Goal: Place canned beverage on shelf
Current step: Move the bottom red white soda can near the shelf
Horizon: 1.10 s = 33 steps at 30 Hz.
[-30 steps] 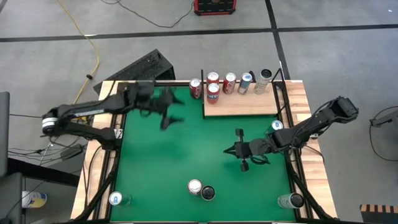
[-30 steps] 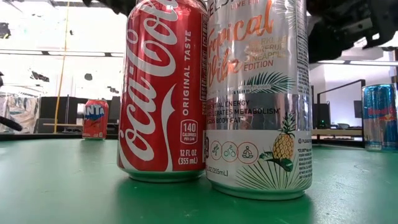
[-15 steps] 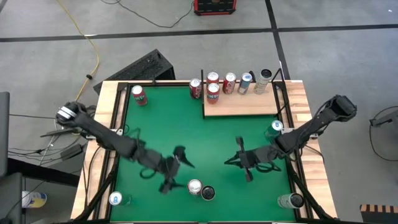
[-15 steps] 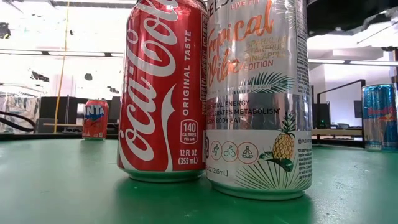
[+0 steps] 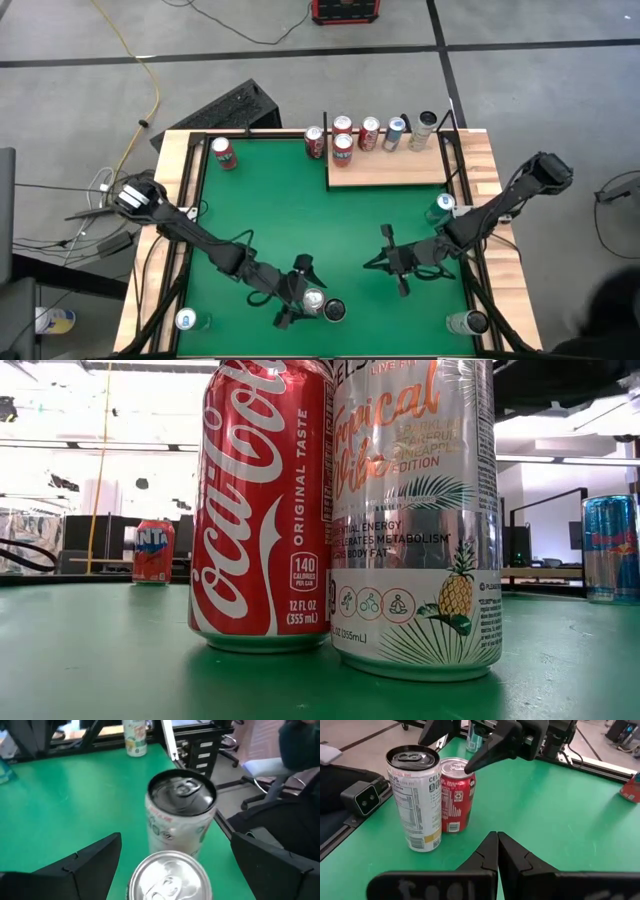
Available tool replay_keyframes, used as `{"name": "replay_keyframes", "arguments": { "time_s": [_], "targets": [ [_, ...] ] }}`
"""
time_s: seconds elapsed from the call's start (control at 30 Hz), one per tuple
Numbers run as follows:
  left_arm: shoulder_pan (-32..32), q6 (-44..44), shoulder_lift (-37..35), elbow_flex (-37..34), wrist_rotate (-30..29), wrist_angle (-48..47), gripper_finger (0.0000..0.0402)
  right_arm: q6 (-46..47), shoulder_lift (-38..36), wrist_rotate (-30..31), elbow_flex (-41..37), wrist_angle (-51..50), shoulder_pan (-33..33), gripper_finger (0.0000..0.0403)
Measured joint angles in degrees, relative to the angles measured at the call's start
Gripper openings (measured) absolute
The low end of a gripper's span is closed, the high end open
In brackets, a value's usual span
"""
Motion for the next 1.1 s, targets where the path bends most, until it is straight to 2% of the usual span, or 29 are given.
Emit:
{"name": "replay_keyframes", "arguments": {
  "time_s": [0.4, 0.7, 0.87, 1.1],
  "targets": [
    [0.0, -4.7, 0.2, 0.0, -0.3, -8.3, 0.0361, 2.4, 0.0, 1.3, 0.0, -0.5, 3.1, 0.0027],
    [0.0, -5.5, 0.1, 0.0, -0.3, -10.9, 0.0361, 4.6, 0.0, 3.3, 0.0, -0.5, 3.7, 0.0027],
    [0.0, -5.5, 0.4, 0.0, 0.0, -10.6, 0.0361, 5.4, 0.0, 3.3, 0.0, -0.5, 3.7, 0.0027],
    [0.1, -5.6, 6.0, 0.0, 1.1, -5.8, 0.0361, 5.7, 0.0, 3.6, 0.0, -0.5, 4.0, 0.0027]
  ]
}}
